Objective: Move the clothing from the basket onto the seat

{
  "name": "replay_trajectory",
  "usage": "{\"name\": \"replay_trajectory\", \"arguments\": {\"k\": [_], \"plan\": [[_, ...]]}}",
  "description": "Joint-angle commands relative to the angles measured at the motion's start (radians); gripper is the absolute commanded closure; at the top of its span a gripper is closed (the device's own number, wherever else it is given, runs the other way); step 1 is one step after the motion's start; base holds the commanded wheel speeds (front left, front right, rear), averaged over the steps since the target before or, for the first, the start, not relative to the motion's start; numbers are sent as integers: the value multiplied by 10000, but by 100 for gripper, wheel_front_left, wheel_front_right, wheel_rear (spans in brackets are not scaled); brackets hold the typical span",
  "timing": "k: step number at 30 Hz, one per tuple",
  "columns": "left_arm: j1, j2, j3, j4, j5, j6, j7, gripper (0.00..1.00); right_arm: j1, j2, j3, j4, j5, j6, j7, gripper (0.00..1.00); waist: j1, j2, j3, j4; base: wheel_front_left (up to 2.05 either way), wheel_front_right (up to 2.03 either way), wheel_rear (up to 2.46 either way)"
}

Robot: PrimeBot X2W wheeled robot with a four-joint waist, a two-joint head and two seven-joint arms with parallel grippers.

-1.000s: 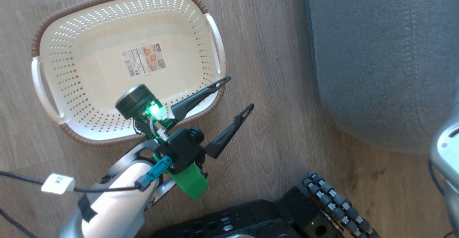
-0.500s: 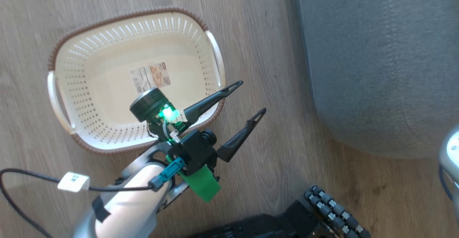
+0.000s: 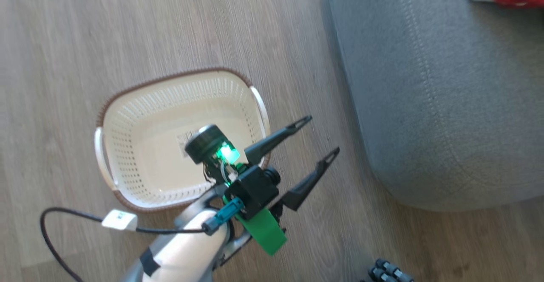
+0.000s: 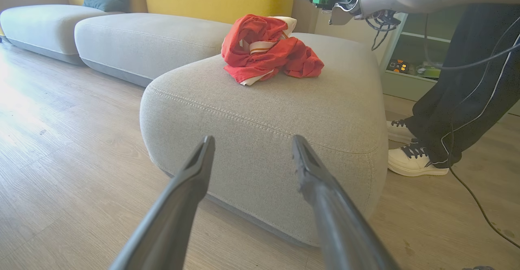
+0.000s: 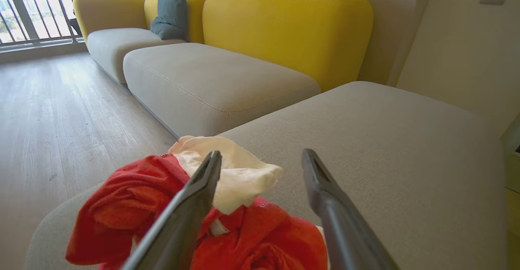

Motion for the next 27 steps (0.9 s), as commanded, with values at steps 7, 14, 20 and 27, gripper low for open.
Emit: {"name": "replay_trajectory", "arguments": {"k": [7,14,20,27], "plan": [[507,-475,531,-121,-61,-10,-95,0,76,-396,876,-625,558,-2,7,0,1,-1,-1475,288,0,0,0],[1297,-826,876,44,16,-10,-95,0,1119,-336,2800,-2397,2968,-2,7,0,1,-1,-2783,646,0,0,0],[1842,-987,1598,35,-35,-10,-95,0,2847,-410,5367,-4975,5068,-2,7,0,1,-1,-3307,1037,0,0,0],[2204,-1068,2627,-19,-162,79,-95,0,5566,-306,7912,-8277,7037,-2,7,0,1,-1,-3673,1924,0,0,0]]}}
